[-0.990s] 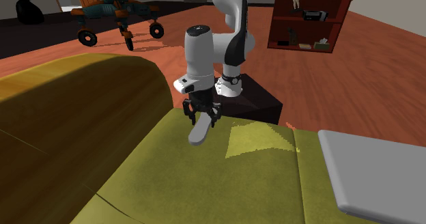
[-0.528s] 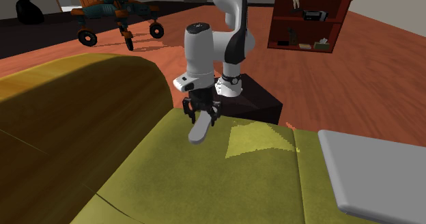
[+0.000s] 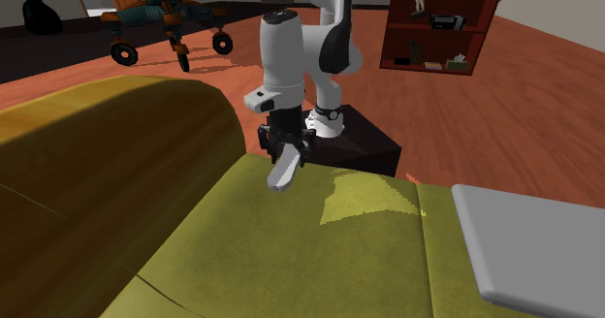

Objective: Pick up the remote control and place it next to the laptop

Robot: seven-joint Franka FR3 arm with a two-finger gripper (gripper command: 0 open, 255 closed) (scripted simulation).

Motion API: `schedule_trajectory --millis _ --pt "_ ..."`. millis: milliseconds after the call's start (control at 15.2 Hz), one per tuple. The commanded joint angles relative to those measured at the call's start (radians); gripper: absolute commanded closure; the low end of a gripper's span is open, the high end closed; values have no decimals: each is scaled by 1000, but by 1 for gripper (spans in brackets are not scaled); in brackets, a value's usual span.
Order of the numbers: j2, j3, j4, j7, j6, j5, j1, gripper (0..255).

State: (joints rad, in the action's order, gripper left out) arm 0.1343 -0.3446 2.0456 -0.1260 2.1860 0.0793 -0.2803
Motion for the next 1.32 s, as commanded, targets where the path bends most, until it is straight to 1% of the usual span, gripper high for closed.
schedule_trajectory --millis 0,660,990,1254 --pt "-14 -1 -12 5 -24 -7 1 255" --pt "-62 -3 -85 23 -143 -30 5 255" --pt "-38 49 -117 135 -149 -28 65 255" --pt "-3 87 -164 220 -159 -24 112 255"
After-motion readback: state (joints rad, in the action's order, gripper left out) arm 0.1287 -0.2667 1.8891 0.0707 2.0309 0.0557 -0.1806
